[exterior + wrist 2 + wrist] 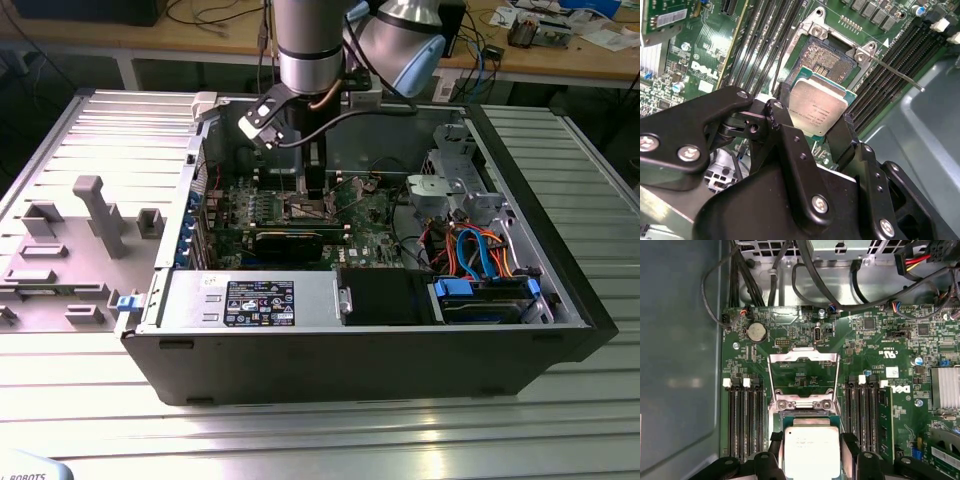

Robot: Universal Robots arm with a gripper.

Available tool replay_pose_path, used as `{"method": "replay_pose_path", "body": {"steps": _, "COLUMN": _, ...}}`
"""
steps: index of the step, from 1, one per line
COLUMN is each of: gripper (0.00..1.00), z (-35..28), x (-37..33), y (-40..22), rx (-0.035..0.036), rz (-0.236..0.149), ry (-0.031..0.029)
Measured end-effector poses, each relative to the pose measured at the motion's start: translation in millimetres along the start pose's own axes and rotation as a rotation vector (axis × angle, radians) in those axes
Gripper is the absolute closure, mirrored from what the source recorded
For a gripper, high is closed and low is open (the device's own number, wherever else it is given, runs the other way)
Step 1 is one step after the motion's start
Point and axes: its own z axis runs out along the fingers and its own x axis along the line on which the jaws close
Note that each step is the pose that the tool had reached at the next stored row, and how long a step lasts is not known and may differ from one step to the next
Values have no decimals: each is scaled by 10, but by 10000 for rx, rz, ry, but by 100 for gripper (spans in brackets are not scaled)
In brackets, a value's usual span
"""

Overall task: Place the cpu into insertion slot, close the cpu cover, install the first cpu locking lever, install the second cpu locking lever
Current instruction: 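Place the cpu into insertion slot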

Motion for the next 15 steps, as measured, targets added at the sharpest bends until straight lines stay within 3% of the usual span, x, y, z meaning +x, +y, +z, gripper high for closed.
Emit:
{"method": "replay_pose_path", "body": {"steps": 2, "gripper": 46, "z": 44, "x": -1, "y": -4, "rx": 1, "rz": 0, "ry": -2}}
{"method": "replay_pose_path", "body": {"steps": 15, "gripper": 46, "z": 57, "x": -1, "y": -5, "rx": -2, "rz": 0, "ry": -2}}
